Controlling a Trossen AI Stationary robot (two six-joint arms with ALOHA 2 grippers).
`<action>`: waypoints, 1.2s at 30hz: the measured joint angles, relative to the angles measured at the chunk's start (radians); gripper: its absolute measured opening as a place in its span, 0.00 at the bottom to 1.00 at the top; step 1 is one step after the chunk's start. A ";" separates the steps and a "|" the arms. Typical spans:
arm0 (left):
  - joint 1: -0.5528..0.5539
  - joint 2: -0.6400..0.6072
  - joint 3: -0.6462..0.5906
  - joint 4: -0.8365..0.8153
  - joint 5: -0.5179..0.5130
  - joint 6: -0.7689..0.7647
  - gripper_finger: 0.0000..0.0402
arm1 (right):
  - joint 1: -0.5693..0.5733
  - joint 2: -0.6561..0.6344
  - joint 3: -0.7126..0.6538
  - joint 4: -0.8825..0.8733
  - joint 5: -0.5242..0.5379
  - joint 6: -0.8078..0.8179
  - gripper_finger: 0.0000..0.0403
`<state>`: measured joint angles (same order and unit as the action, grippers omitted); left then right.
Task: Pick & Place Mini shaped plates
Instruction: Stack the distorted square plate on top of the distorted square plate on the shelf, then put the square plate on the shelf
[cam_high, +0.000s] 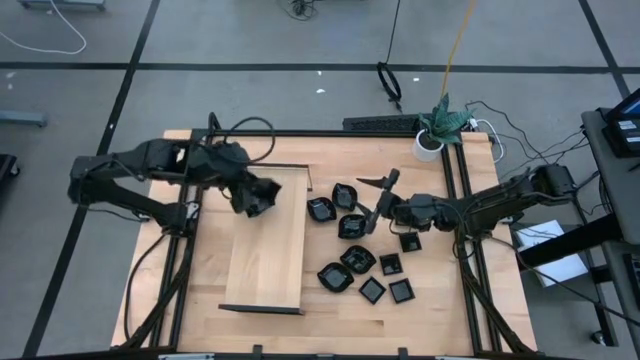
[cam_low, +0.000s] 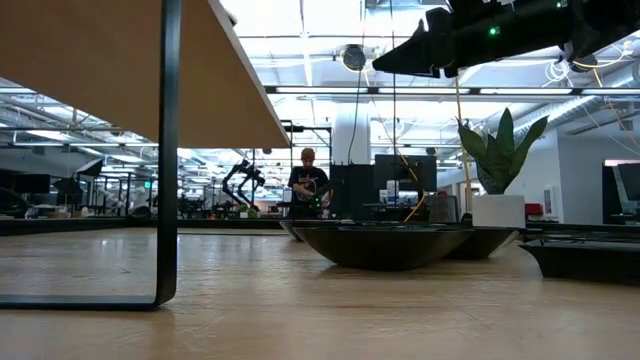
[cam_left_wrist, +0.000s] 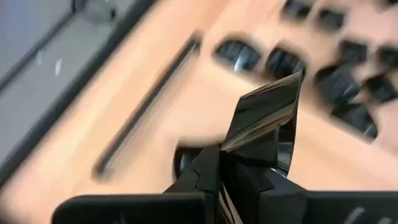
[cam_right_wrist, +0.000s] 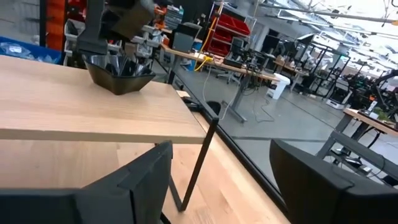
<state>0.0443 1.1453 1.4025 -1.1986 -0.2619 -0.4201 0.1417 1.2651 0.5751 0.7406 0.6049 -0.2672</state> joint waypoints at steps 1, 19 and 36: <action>0.014 0.001 0.000 -0.051 -0.001 -0.019 0.04 | 0.000 0.000 0.000 -0.001 0.000 0.000 0.62; 0.136 0.147 -0.007 -0.144 0.167 0.115 0.06 | 0.000 0.001 0.000 -0.016 -0.003 0.013 0.61; 0.136 0.166 0.003 -0.153 0.175 0.157 0.43 | 0.000 0.001 0.000 -0.020 -0.003 0.020 0.61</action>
<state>0.1801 1.3117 1.4051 -1.3514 -0.0867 -0.2632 0.1413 1.2659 0.5747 0.7208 0.6014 -0.2474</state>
